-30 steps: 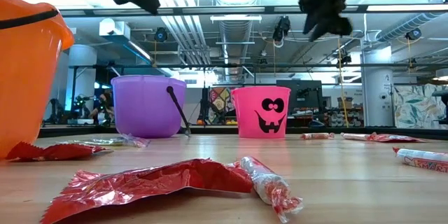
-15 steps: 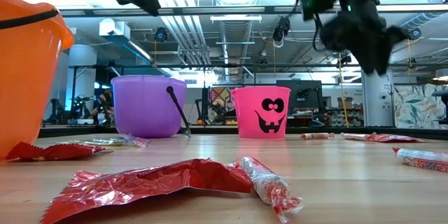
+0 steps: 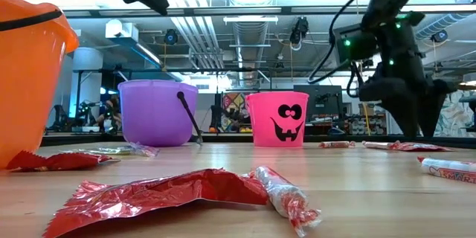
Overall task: Sort candy by brand, put in halloween buckets
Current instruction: Put the red candy into the purple bucket
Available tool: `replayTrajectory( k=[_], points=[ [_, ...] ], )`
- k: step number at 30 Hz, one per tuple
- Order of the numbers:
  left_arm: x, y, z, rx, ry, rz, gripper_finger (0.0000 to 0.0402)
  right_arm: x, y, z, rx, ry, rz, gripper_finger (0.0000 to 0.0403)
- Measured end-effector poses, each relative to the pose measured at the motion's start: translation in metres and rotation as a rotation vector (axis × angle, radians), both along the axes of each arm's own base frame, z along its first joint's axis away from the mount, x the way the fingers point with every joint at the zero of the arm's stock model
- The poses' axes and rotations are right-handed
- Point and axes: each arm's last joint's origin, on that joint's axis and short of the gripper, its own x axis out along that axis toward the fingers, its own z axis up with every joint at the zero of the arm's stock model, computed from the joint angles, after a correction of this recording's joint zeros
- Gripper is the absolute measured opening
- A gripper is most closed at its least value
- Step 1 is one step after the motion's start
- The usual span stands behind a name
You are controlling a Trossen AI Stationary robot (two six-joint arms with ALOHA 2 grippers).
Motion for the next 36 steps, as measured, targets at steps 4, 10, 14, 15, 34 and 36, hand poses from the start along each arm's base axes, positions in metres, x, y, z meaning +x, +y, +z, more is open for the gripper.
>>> replayTrajectory(
  k=[4,10,14,15,34,36],
  points=[
    [0.001,0.0,0.001,0.002,-0.013,-0.001,0.0114,-0.002,0.0,-0.012,-0.01,-0.013,-0.005,0.0206],
    [0.002,0.0,0.001,0.004,-0.023,0.0,0.0114,-0.002,0.0,-0.024,-0.008,-0.005,0.015,0.0176],
    [0.003,0.0,0.002,0.006,-0.035,-0.001,0.0114,-0.001,0.0,-0.025,-0.001,-0.021,0.022,0.012],
    [0.003,0.0,0.002,0.007,-0.039,-0.002,0.0114,0.0,0.0,-0.025,0.0,-0.027,0.023,0.0102],
    [0.021,-0.004,0.026,0.053,-0.319,-0.298,0.0114,0.013,0.002,0.111,-0.065,-0.813,0.14,0.0008],
    [0.026,-0.004,0.025,0.061,-0.33,-0.302,0.0114,0.021,0.001,0.128,-0.093,-1.014,0.176,0.0008]
  ],
)
